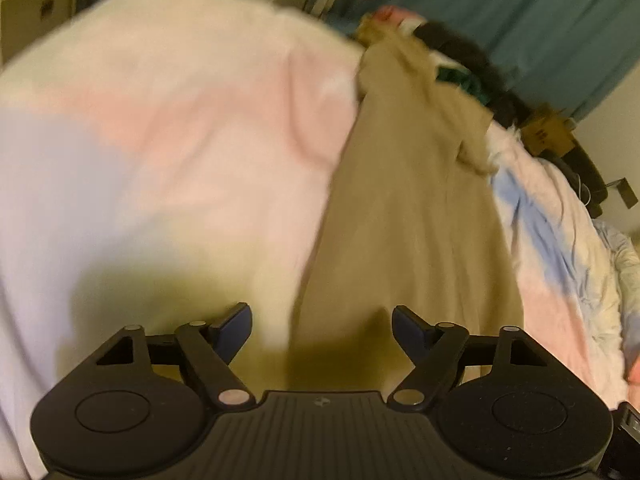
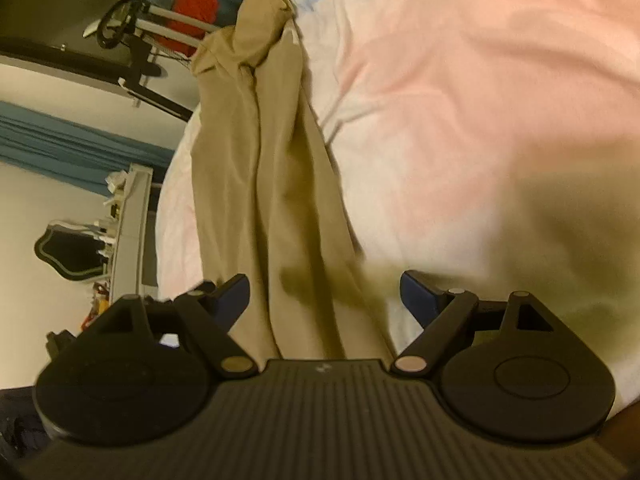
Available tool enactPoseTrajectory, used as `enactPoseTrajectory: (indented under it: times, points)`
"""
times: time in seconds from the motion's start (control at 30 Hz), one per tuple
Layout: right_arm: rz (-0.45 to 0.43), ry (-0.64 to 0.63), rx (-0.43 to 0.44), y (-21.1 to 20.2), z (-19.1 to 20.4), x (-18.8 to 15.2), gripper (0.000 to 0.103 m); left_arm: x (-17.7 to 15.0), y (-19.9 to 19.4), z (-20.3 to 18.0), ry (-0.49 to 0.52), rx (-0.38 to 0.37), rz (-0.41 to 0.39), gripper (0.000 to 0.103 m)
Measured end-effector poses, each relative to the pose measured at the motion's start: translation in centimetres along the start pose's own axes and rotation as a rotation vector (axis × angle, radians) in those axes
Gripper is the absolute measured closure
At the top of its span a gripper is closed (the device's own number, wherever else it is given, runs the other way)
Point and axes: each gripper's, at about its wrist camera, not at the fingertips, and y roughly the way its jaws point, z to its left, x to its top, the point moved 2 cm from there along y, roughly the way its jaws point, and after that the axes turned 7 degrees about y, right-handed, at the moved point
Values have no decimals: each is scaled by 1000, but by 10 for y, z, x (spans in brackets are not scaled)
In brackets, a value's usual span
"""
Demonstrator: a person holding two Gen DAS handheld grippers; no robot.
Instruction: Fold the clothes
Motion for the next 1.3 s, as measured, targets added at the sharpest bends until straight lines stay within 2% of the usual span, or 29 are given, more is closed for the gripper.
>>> enactPoseTrajectory:
  times: [0.07, 0.17, 0.33, 0.4, 0.43, 0.47, 0.5, 0.57, 0.67, 0.77, 0.8, 0.83, 0.9, 0.97, 1.0, 1.03, 1.07, 1.13, 1.2, 1.23, 1.27, 1.3]
  points:
    - [22, -44, -16, 1, 3, -5, 19, -8, -6, 2, -20, -55, 33, 25]
    - [90, -122, -20, 4, 9, -16, 17, -21, -8, 3, -56, -131, 141, 28]
    - [178, -158, -24, 4, 11, -25, 17, -41, -17, -2, -34, -130, 250, 44]
    - [206, -148, -36, 4, 9, -28, 20, -48, -23, 1, -43, -124, 277, 62]
    - [210, -153, -51, 2, 9, -29, 32, -51, -28, 3, -52, -115, 278, 69]
    - [210, -162, -68, 0, 9, -30, 43, -53, -33, 5, -61, -119, 276, 82]
    - [215, -172, -75, -2, 9, -32, 50, -55, -38, 7, -73, -135, 274, 91]
    - [226, -195, -85, -5, 11, -36, 81, -58, -50, 10, -90, -152, 249, 93]
    - [198, -229, -87, -15, 17, -40, 91, -58, -67, 11, -97, -169, 204, 94]
    - [165, -203, -75, -27, 16, -40, 91, -60, -70, 15, -128, -168, 206, 94]
    - [160, -190, -76, -28, 15, -38, 91, -61, -70, 18, -145, -164, 214, 88]
    - [157, -179, -80, -27, 15, -36, 91, -60, -67, 19, -160, -161, 221, 84]
    - [159, -155, -95, -23, 12, -35, 89, -59, -58, 19, -183, -154, 234, 66]
    - [175, -133, -119, -11, 12, -36, 88, -57, -50, 21, -187, -140, 250, 60]
    - [186, -130, -135, -7, 12, -37, 86, -56, -46, 21, -182, -131, 259, 59]
    - [201, -131, -145, -4, 12, -39, 78, -56, -42, 20, -172, -126, 268, 58]
    - [218, -134, -148, 0, 12, -41, 65, -56, -40, 20, -164, -123, 275, 57]
    - [244, -152, -156, 6, 14, -47, 49, -56, -38, 18, -153, -115, 283, 57]
    - [233, -209, -169, 7, 21, -53, 48, -56, -39, 17, -137, -105, 284, 64]
    - [215, -234, -181, 7, 25, -55, 57, -57, -41, 17, -133, -102, 281, 68]
    - [199, -250, -190, 6, 27, -55, 80, -57, -43, 18, -132, -99, 276, 82]
    - [189, -249, -186, 4, 28, -55, 87, -58, -45, 19, -130, -96, 271, 91]
